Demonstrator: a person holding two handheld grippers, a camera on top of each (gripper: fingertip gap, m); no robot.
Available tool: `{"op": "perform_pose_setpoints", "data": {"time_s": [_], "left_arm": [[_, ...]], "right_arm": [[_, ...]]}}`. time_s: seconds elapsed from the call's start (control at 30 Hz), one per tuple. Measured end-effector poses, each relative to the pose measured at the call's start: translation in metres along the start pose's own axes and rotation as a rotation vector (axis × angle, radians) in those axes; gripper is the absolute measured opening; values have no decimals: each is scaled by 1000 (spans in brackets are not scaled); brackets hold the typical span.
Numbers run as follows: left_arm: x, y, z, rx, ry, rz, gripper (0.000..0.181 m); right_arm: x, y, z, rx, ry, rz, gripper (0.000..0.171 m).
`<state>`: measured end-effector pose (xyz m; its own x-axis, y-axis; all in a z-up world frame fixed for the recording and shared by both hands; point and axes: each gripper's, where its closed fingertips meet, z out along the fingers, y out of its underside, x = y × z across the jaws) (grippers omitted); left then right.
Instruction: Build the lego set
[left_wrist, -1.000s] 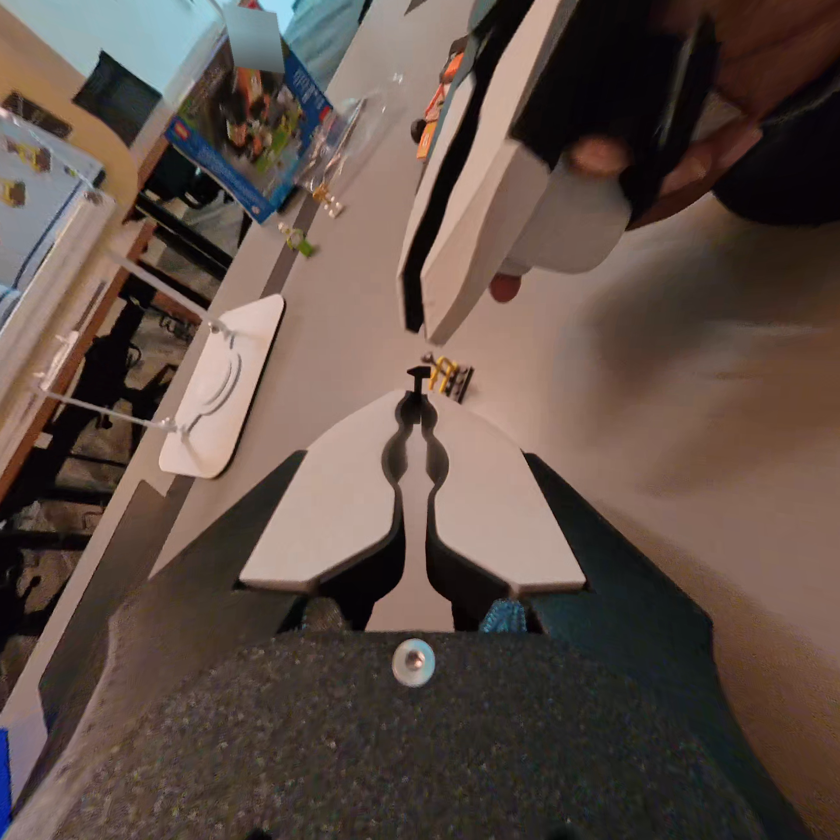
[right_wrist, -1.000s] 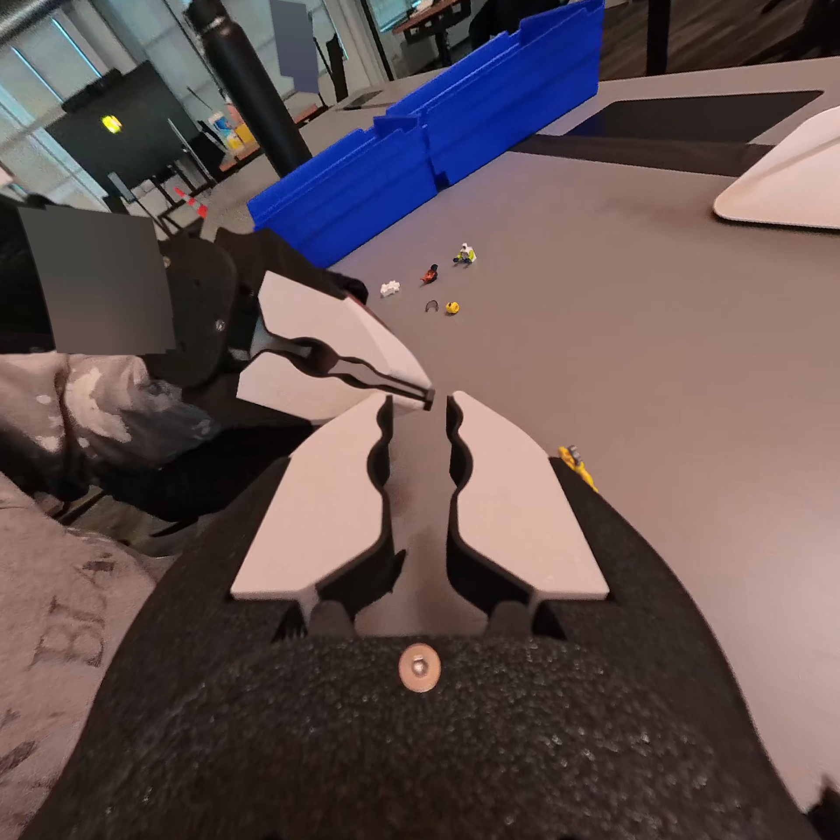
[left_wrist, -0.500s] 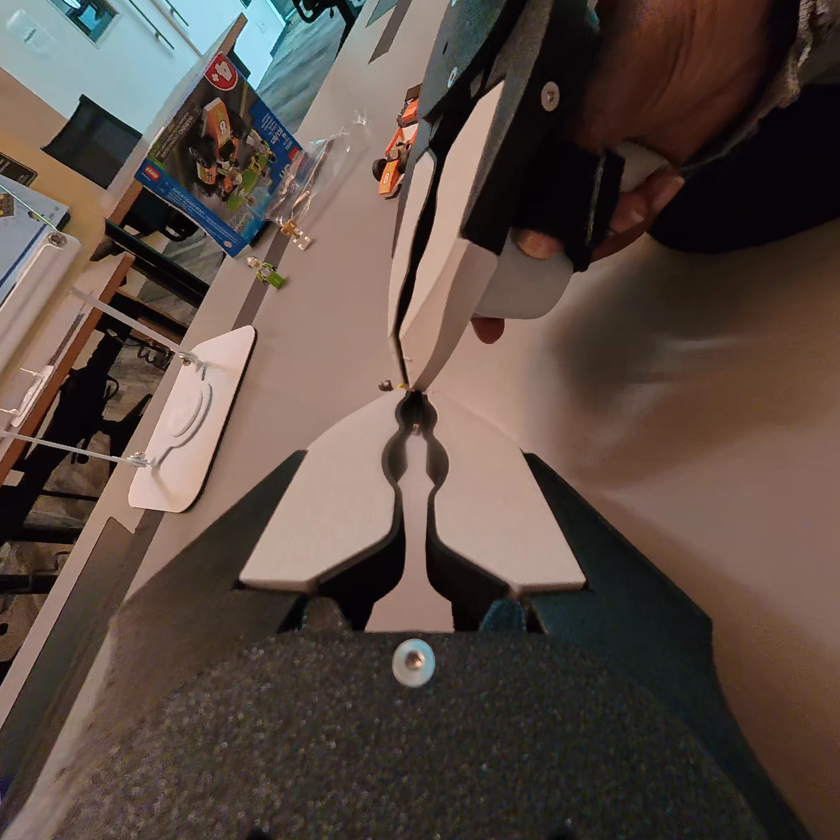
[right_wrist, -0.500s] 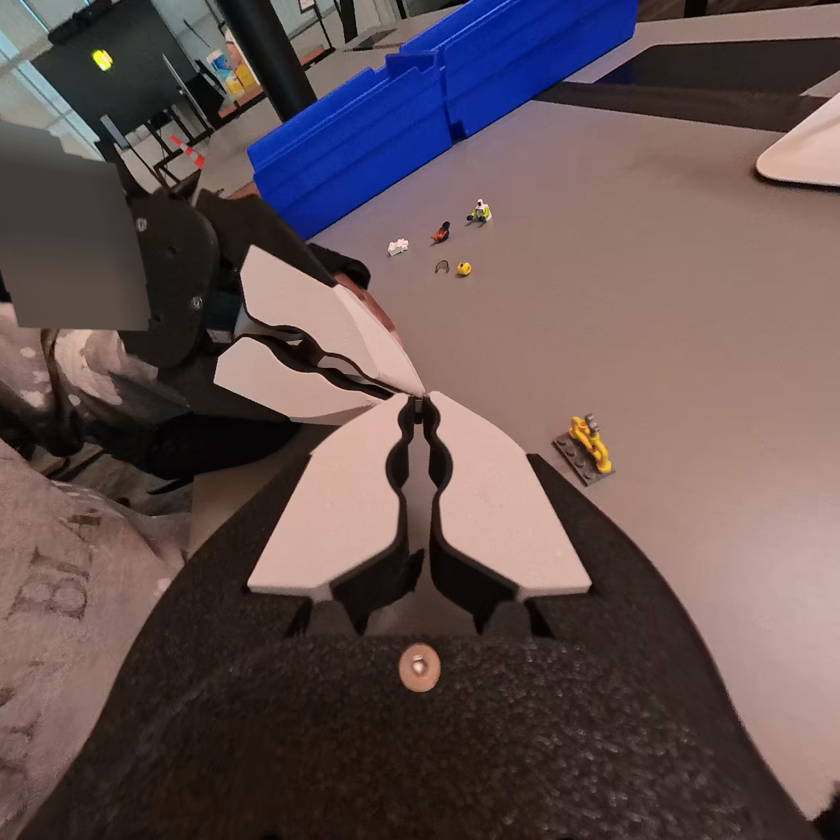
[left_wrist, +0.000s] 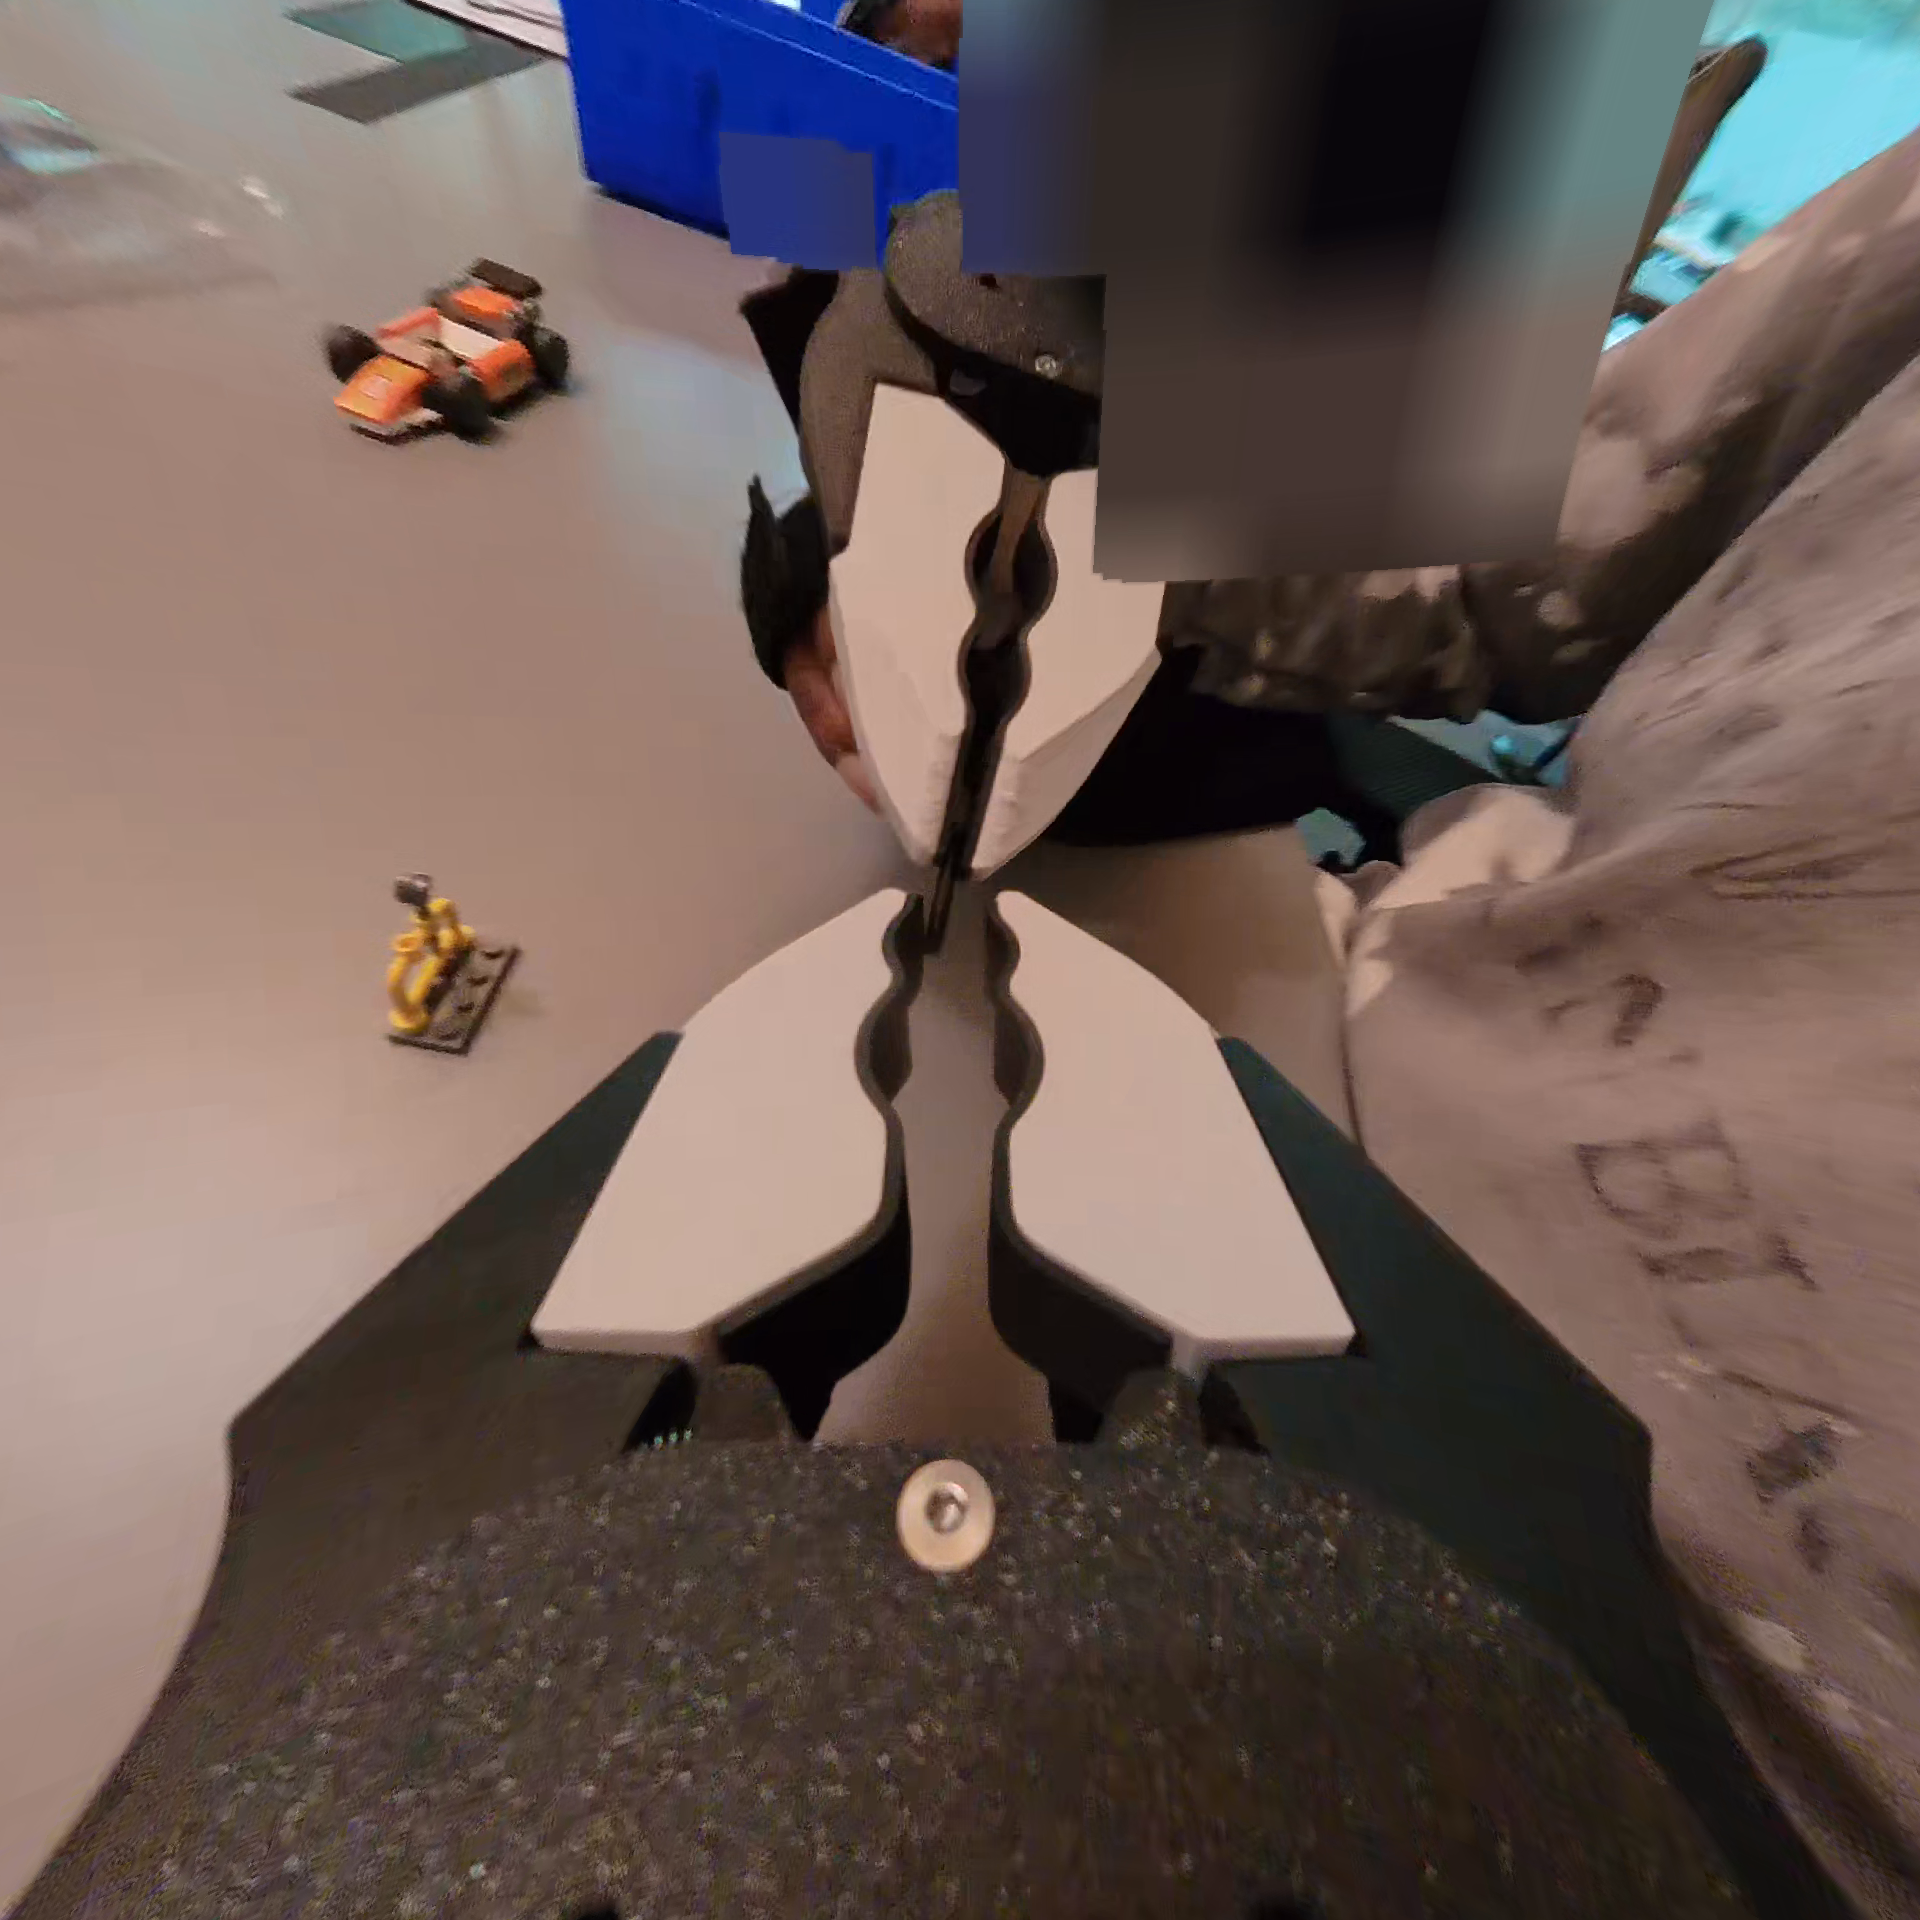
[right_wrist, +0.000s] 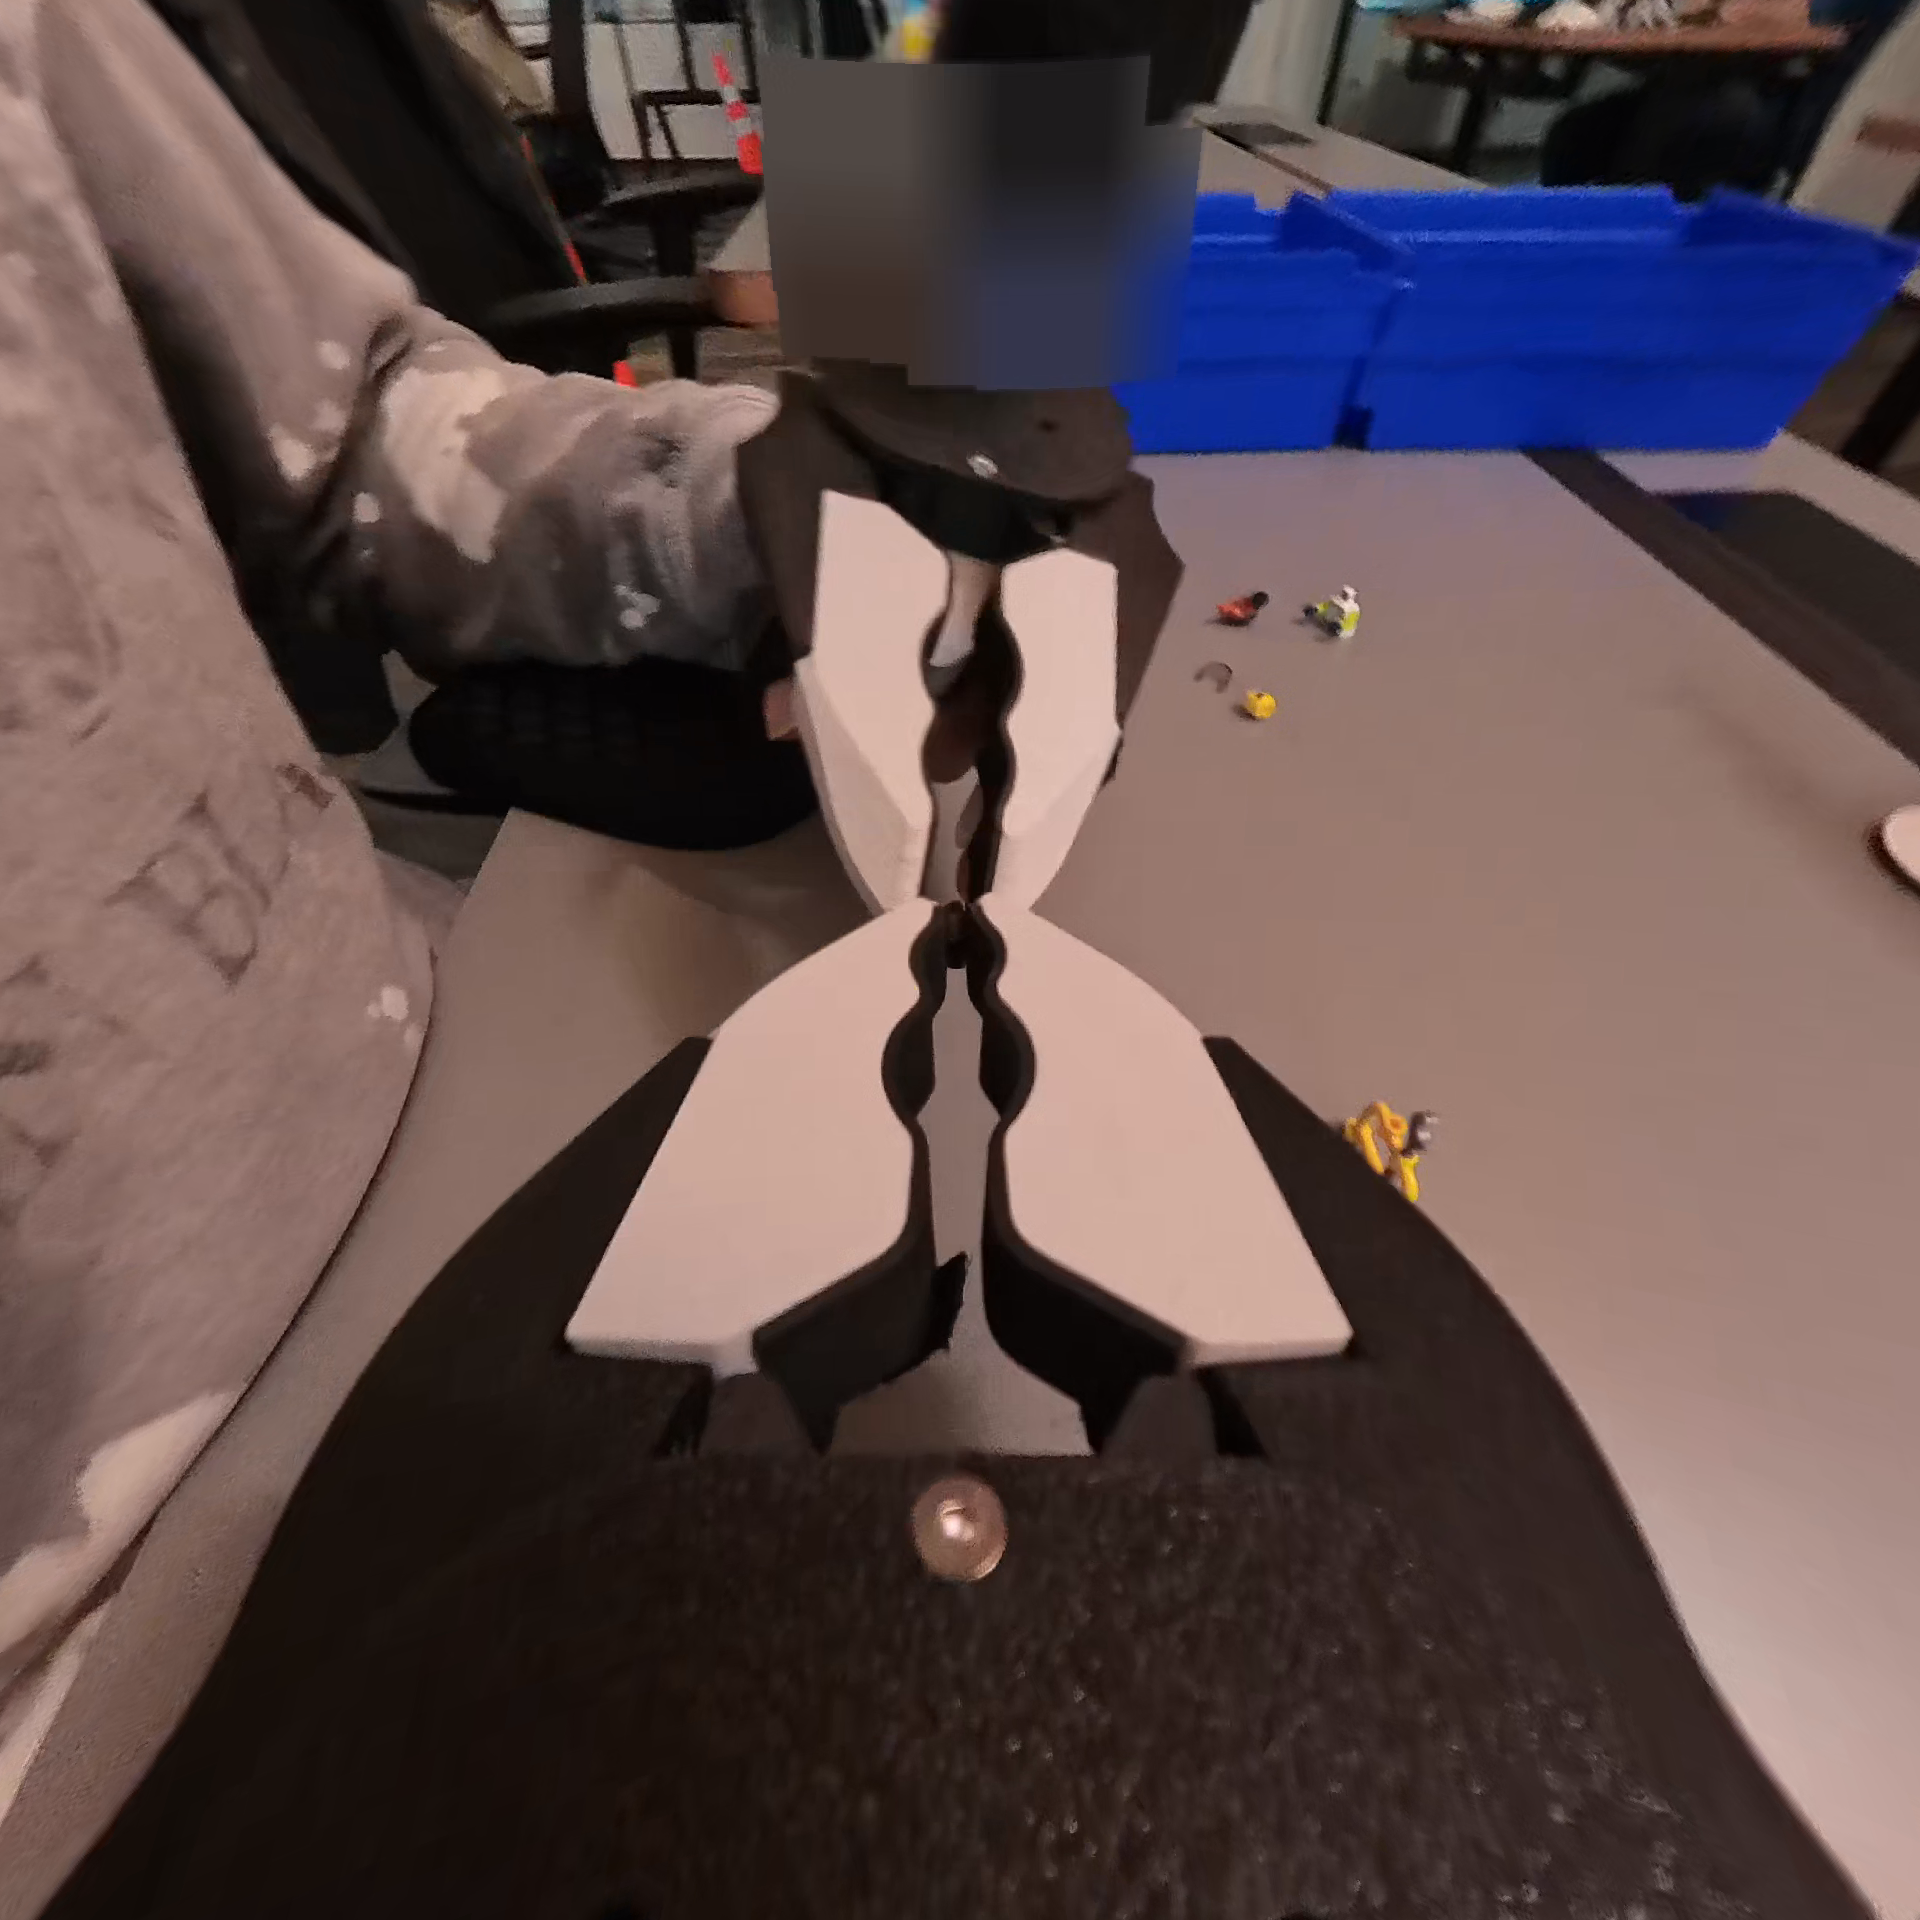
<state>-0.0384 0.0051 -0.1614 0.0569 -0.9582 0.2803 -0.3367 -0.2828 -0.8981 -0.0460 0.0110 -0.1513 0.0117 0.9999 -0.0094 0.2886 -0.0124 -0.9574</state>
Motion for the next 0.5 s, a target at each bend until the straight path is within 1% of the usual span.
{"op": "perform_pose_setpoints", "data": {"time_s": [0.13,0.23,0.5], "left_arm": [[6,2,2,0,70,-35,9],[10,1,5,17,98,-53,3],[9,6,10,-9,75,-23,3]], "right_arm": [[-7,-5,-4,24,-48,-36,3],[-10,-3,-5,19,-59,-44,3],[-9,3,-6,4,-68,-27,3]]}}
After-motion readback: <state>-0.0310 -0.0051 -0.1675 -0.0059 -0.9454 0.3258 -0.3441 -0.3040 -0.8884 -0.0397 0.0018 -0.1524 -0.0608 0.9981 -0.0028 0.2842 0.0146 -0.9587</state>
